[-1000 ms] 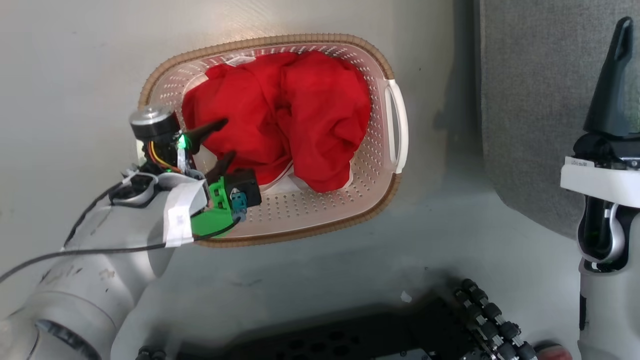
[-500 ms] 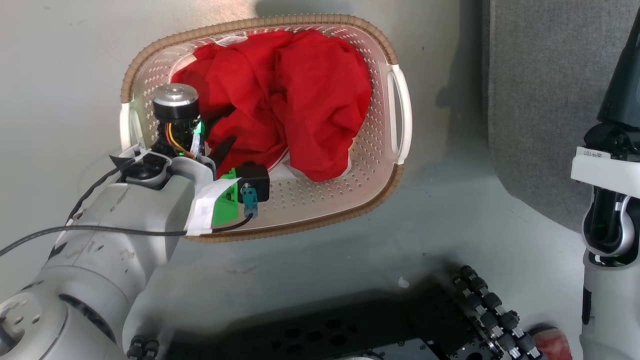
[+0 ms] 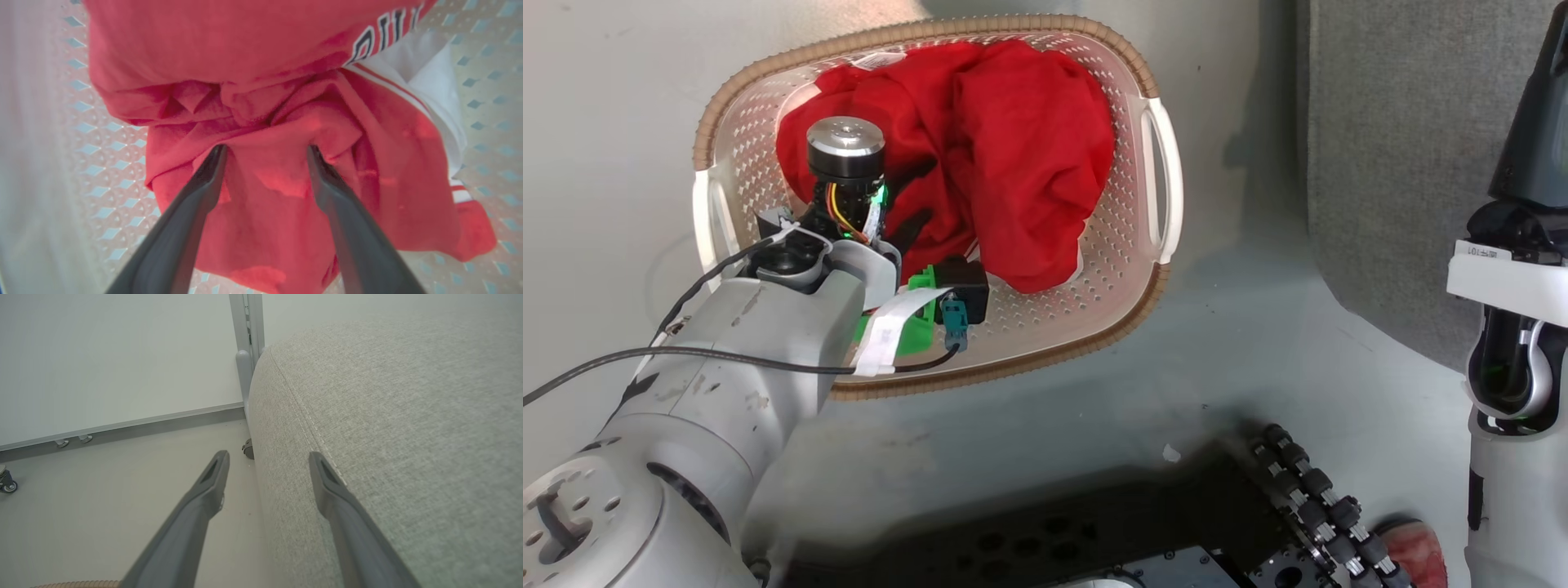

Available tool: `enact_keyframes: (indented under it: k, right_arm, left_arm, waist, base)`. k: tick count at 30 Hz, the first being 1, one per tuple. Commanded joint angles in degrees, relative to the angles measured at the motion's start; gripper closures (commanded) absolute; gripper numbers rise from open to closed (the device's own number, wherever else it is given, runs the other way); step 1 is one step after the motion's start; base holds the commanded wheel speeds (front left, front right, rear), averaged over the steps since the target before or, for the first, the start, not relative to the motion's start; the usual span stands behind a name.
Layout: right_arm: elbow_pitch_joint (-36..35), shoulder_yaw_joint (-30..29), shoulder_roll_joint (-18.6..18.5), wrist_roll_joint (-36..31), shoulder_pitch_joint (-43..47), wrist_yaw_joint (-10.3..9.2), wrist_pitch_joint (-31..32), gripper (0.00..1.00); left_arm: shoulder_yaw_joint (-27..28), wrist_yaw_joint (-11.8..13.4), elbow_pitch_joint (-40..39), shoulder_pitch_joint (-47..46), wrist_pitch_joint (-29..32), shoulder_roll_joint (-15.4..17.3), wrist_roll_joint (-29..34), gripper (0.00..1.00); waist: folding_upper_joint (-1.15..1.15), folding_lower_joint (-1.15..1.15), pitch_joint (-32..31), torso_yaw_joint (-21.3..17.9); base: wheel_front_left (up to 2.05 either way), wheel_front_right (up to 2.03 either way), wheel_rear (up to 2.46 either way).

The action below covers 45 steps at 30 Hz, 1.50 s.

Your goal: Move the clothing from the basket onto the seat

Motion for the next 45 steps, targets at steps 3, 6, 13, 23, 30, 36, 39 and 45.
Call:
enact_keyframes:
  k: [3, 6, 13, 23, 30, 36, 39, 45]
  right_arm:
    - [0.0, 0.2, -0.1, 0.2, 0.0, -0.02, -0.2, 0.0]
    - [-0.2, 0.4, -0.1, -0.1, 0.3, -0.02, -0.2, 0.0]
    - [-0.7, 0.4, -0.1, -0.2, 0.6, -0.02, -0.2, 0.0]
    - [-1.0, 1.0, -0.1, -0.5, 0.1, -0.02, -0.1, 0.0]
    - [-0.5, 0.8, -0.1, -1.2, 0.0, -0.02, 0.0, 0.0]
    - [-0.3, 2.1, -0.1, -1.8, -0.8, -0.02, -0.1, 0.0]
    - [0.1, 2.5, -0.1, -2.3, -0.5, -0.02, -0.1, 0.0]
    - [0.9, 2.8, -0.1, -3.9, 1.3, -0.02, -0.1, 0.0]
  left_arm:
    - [-0.4, -1.5, 0.8, -0.6, -0.1, 0.5, -0.8, 0.0]
    - [-0.4, -2.4, 1.4, -0.6, 0.5, 0.6, -1.4, 0.0]
    - [-0.6, -3.7, 2.1, -0.5, 2.4, 1.2, -2.6, 0.0]
    - [-1.5, -5.5, 2.4, -1.3, 5.2, 2.9, -3.5, 1.0]
    - [-1.4, -4.4, 2.4, -0.2, 3.4, 2.9, -5.1, 1.0]
    - [-0.2, -2.2, 1.8, 3.0, 0.8, 1.7, -8.0, 1.0]
    - [1.5, -1.1, 0.6, 5.1, 0.2, 0.9, -10.6, 1.0]
    - [4.9, 1.5, -5.8, 10.0, -0.1, 1.0, -16.6, 1.0]
  waist:
    - [0.0, 0.0, 0.2, -0.6]
    - [0.0, 0.0, 0.4, -0.9]
    - [0.0, 0.0, 1.2, -1.7]
    - [0.0, 0.0, 2.9, -2.6]
    - [0.0, 0.0, 1.8, -2.2]
    - [0.0, 0.0, -2.2, -1.7]
    - [0.0, 0.0, -5.1, -1.1]
    - [0.0, 0.0, -11.8, 0.6]
  base:
    - [0.0, 0.0, 0.0]
    - [0.0, 0.0, 0.0]
    - [0.0, 0.0, 0.0]
    - [0.0, 0.0, 0.0]
    - [0.0, 0.0, 0.0]
    - [0.0, 0.0, 0.0]
    - [0.0, 0.0, 0.0]
    - [0.0, 0.0, 0.0]
